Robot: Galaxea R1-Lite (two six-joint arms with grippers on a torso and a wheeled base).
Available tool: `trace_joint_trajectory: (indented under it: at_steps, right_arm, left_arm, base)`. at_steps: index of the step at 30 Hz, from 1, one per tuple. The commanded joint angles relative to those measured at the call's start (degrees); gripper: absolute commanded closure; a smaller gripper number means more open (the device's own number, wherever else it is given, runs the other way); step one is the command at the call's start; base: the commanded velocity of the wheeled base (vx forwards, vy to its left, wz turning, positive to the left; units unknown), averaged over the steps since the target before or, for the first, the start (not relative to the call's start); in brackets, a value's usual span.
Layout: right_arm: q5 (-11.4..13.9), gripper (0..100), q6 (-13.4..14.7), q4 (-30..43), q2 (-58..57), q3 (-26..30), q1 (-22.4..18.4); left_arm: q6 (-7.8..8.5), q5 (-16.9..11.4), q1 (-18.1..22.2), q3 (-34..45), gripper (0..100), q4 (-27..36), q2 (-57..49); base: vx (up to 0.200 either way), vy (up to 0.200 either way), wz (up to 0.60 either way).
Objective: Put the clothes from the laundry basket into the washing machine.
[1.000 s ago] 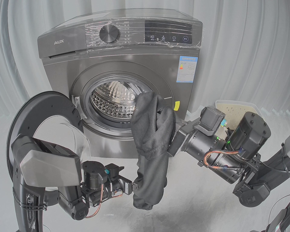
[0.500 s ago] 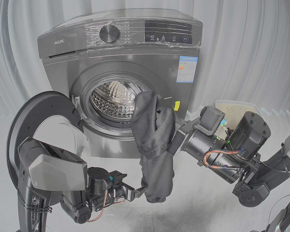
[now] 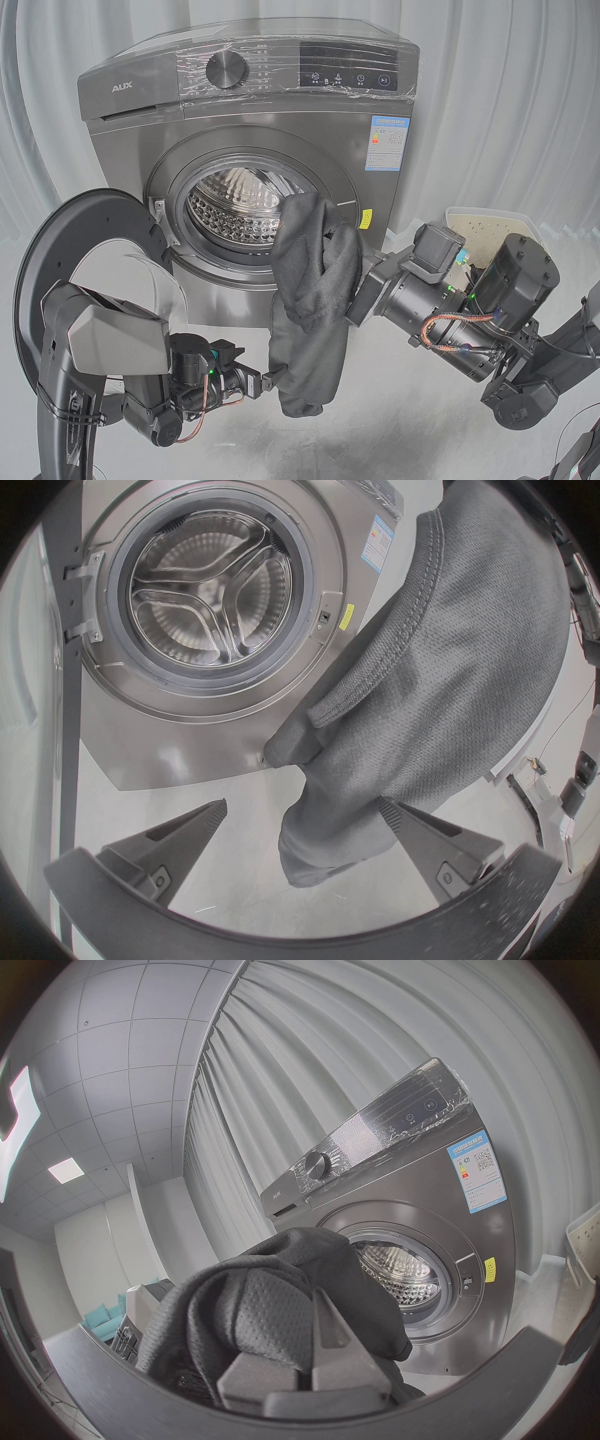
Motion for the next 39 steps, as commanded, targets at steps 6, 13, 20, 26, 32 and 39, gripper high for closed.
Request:
trace_joint_trajectory:
  at_steps: [6,13,20,26,32,39]
  right_arm:
    - [0.0,100,0.0,-0.1,0.1,-0.1,0.5]
    - [0.0,100,0.4,-0.4,0.5,-0.2,1.3]
    - [0.0,100,0.4,-0.5,0.5,0.2,1.1]
    - [-0.2,100,0.4,0.1,0.5,0.2,0.2]
    - [-0.2,100,0.4,0.2,0.5,0.5,-0.4]
    - [-0.2,100,0.4,0.3,0.4,0.4,0.3]
  left_arm:
    - [-2.02,-6.3,1.7,-4.6,0,-0.1,3.2]
    - [-4.48,-14.3,1.3,-7.6,100,-0.1,5.1]
    - [-4.39,-15.6,1.6,-8.7,100,-0.2,5.4]
    - [-3.77,-15.4,2.3,-5.6,100,-0.3,2.9]
    - [-3.69,-15.5,2.3,-2.5,0,-0.2,-1.3]
    - [-3.42,-14.6,1.8,-4.9,0,-0.1,0.9]
  base:
    - [0.000,0.000,0.00]
    - [0.000,0.000,0.00]
    - [0.000,0.000,0.00]
    - [0.000,0.000,0.00]
    - [0.000,0.000,0.00]
    - [0.000,0.000,0.00]
